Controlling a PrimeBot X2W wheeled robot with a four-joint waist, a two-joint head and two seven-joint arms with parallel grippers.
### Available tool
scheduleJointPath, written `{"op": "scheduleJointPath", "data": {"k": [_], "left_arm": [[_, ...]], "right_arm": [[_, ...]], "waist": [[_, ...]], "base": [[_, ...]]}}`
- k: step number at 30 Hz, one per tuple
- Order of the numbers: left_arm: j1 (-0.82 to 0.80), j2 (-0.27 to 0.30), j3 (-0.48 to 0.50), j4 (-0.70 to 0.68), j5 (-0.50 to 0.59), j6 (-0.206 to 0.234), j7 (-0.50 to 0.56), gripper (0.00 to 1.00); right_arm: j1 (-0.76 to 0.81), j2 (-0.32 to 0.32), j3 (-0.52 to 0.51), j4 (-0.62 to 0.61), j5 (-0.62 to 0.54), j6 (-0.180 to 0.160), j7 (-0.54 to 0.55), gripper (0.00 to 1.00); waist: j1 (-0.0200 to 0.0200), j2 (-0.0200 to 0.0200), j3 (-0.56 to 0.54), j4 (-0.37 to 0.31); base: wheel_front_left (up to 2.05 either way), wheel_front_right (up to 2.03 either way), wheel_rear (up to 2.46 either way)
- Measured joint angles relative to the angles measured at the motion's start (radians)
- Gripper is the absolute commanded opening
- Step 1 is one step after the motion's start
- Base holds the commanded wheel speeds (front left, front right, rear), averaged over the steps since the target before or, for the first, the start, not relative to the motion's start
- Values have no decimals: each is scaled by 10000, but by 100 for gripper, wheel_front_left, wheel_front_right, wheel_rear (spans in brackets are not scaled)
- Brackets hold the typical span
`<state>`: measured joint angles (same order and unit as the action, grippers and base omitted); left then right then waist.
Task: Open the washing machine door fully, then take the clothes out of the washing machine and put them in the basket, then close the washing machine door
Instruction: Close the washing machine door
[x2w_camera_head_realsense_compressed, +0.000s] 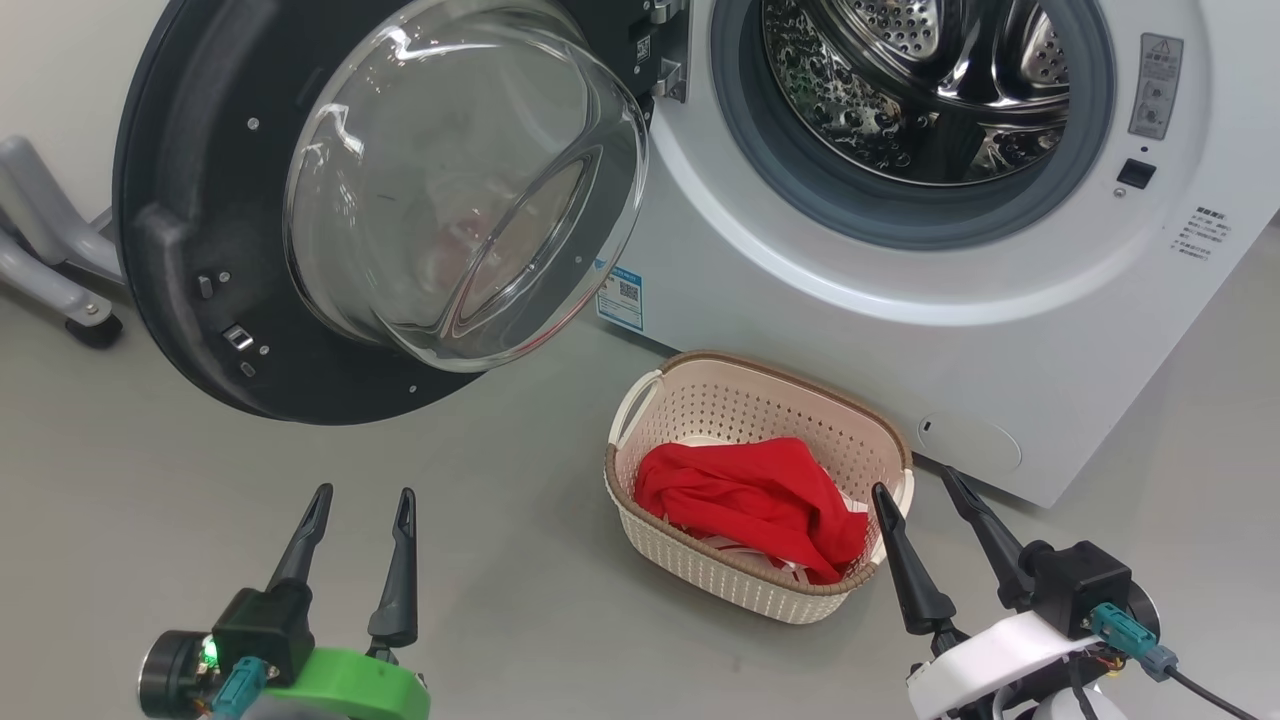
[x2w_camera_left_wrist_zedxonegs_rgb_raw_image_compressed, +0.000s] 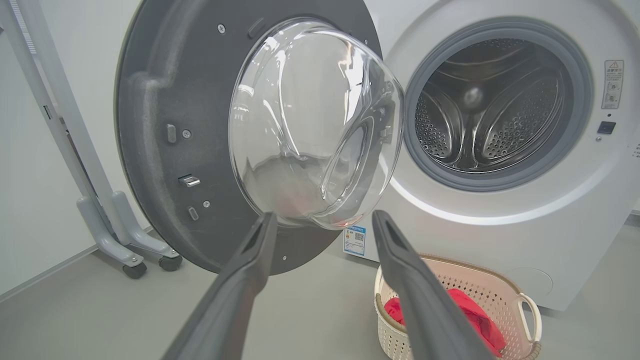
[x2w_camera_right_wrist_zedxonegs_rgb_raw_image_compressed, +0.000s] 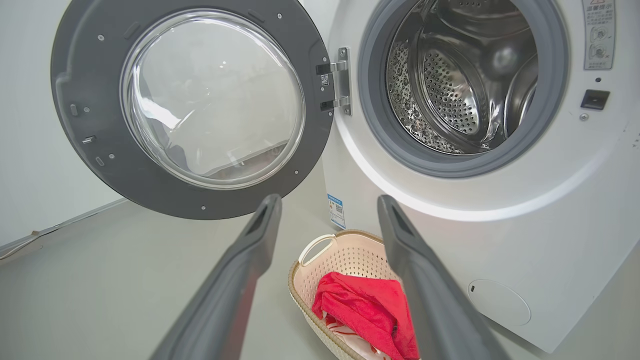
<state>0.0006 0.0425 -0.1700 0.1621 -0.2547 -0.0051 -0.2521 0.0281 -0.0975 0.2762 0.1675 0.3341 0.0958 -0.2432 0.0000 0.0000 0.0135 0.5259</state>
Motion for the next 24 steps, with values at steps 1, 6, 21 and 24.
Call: {"op": "scheduleJointPath", "data": {"k": [1, 6, 21, 24], "left_arm": [[0, 0, 0, 0, 2, 0, 0, 100], [0, 0, 0, 2, 4, 0, 0, 100], [0, 0, 0, 2, 13, -6, 0, 0], [-1, 0, 36, -111, 15, -17, 0, 0]], "right_arm": [[0, 0, -2, 4, 0, 0, 0, 100], [0, 8, -4, 15, 0, 0, 0, 100], [0, 10, -15, 21, 0, -2, -2, 100], [0, 10, -15, 21, 0, -2, -2, 100]], "waist": [[0, 0, -7, -3], [0, 0, -36, -15], [0, 0, -25, -32], [0, 0, -5, -33]], "base": [[0, 0, 0], [0, 0, 0], [0, 0, 0], [0, 0, 0]]}}
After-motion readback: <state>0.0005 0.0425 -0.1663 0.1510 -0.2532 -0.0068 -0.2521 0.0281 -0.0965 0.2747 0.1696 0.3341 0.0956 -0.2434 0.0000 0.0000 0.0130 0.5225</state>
